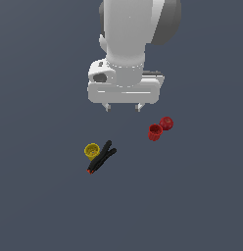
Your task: Pick up a designated object from a clutter of objects.
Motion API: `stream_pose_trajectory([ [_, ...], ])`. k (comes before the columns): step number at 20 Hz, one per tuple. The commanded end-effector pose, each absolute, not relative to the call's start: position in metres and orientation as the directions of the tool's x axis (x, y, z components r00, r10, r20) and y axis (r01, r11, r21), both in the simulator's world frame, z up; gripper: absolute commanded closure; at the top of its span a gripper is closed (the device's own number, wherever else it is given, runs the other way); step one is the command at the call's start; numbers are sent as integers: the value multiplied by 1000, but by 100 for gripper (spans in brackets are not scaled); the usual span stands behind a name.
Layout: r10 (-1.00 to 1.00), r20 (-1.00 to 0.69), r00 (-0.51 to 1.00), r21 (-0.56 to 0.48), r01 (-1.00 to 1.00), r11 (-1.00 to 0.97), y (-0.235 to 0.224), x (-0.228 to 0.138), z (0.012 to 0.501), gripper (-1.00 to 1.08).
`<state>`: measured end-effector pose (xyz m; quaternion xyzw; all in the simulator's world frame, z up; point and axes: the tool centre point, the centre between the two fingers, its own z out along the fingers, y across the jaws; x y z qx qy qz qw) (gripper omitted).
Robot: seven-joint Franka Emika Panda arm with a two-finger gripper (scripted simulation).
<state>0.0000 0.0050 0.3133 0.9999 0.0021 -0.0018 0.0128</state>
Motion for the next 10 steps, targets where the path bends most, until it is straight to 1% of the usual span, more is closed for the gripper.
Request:
stream_pose_trajectory([
  [1,4,-4,1000,26,4,-1000,5,0,313,-92],
  [10,44,-5,999,22,44,-999,19,4,318,-92],
])
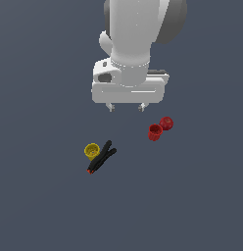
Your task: Pick up a designated object from a clutter of objects.
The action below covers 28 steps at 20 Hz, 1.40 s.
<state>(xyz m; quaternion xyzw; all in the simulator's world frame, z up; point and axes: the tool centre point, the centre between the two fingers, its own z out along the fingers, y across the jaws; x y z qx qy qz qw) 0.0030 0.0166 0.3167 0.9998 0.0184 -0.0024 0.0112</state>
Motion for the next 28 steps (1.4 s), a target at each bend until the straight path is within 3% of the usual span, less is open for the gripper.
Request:
stream_pose_trajectory([
  [1,47,-6,999,21,47,-999,19,4,319,-92],
  [13,11,-4,1000,25,11,-1000,35,2,295,-92],
  [28,-145,6,989,26,-145,-989,112,-28,190,-92],
])
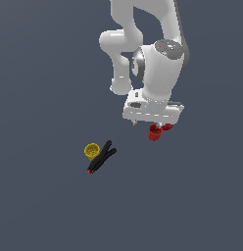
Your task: Pick up a designated object from a clutter of objects.
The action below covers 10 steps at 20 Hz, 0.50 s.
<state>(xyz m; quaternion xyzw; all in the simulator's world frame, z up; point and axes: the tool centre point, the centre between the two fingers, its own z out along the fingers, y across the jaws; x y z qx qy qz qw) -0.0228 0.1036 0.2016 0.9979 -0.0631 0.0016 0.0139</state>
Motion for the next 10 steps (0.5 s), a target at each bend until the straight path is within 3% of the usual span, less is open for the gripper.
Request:
stream_pose_trajectory([
  [1,-156,7,988,25,-156,-987,118,-32,182,-92],
  [10,-248,5,969,11,-248,-969,160,-71,125,-92],
])
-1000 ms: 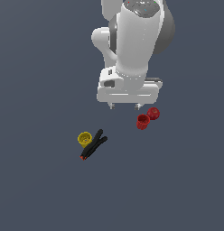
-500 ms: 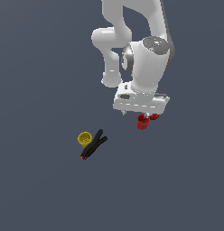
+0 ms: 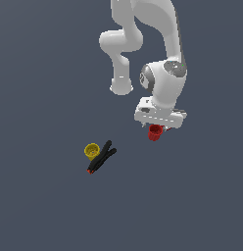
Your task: Pick up a designated object from a clutter of objects.
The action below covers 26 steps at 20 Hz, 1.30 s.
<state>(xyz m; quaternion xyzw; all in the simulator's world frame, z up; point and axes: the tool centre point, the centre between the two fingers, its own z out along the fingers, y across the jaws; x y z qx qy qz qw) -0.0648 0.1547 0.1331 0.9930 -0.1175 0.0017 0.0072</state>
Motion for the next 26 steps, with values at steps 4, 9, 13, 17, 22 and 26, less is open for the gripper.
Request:
stream_pose_trajectory([
  [4,-274,3,962,5,-274,-962,171,-84,111,-92],
  [9,-293,1,956,1,-293,-956,179,-95,100,-92],
  [13,-298,0,955,0,-298,-955,181,-97,97,-92],
  [17,-295,0,955,1,-295,-955,181,-97,96,-92],
  [22,-296,-1,955,0,-296,-955,181,-98,81,-92],
  [26,-297,-1,955,0,-297,-955,181,-98,63,-92],
])
